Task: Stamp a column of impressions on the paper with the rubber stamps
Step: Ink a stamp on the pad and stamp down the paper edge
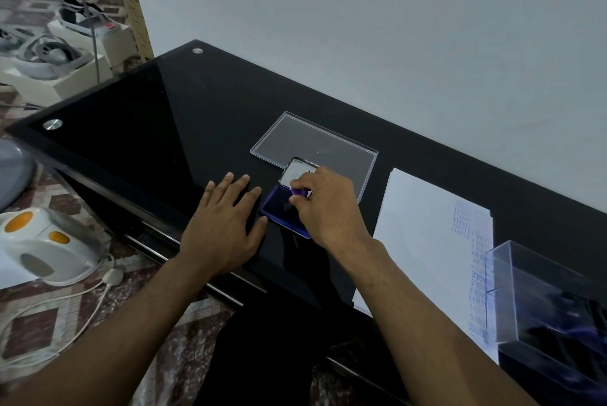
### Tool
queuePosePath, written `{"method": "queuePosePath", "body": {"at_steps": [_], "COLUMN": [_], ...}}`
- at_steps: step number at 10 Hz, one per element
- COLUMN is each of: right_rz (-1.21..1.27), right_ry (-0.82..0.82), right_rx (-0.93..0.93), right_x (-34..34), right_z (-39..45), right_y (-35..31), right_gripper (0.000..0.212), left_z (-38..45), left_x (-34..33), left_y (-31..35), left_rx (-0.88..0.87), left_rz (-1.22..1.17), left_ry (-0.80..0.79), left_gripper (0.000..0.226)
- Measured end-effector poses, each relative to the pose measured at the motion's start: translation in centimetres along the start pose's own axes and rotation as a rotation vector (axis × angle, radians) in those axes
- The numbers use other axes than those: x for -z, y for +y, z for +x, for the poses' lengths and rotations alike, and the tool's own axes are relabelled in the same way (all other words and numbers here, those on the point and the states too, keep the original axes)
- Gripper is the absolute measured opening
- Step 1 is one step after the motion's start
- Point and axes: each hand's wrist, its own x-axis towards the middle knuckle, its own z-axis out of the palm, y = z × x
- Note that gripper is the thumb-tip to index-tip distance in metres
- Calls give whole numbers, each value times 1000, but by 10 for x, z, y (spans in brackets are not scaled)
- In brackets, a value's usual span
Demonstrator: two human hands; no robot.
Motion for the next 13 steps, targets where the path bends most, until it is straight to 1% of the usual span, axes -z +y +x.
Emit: {"method": "queuePosePath", "body": {"at_steps": [5, 6, 7, 8, 9, 10, 11, 12, 13], "right_rz": [19, 58, 192, 221, 199, 207, 241, 263, 264], "right_ry": [45, 71, 172, 250, 284, 337, 391, 432, 453], "right_rx": [15, 4, -62, -76, -87, -136, -238, -310, -340], "right_x": [-8, -8, -3, 7, 22, 35, 47, 58, 70], "right_z": [-3, -6, -11, -21, -36, -52, -67, -83, -96], "right_y": [6, 8, 15, 29, 48, 71, 97, 123, 148], "right_gripper": [26, 28, 36, 34, 30, 27, 26, 26, 23], "left_z": [1, 1, 3, 8, 15, 20, 25, 30, 36], "left_x": [0, 2, 7, 14, 18, 18, 16, 10, 2], "left_y": [-1, -1, 5, 24, 53, 83, 113, 142, 169], "left_rx": [4, 9, 13, -28, -84, -134, -185, -227, -277], "left_rz": [-14, -64, -132, -141, -163, -186, -212, -234, -227], "left_ry": [-10, -7, 25, 40, 40, 41, 14, -17, -41], "left_gripper": [77, 77, 74, 71, 70, 71, 67, 68, 70]}}
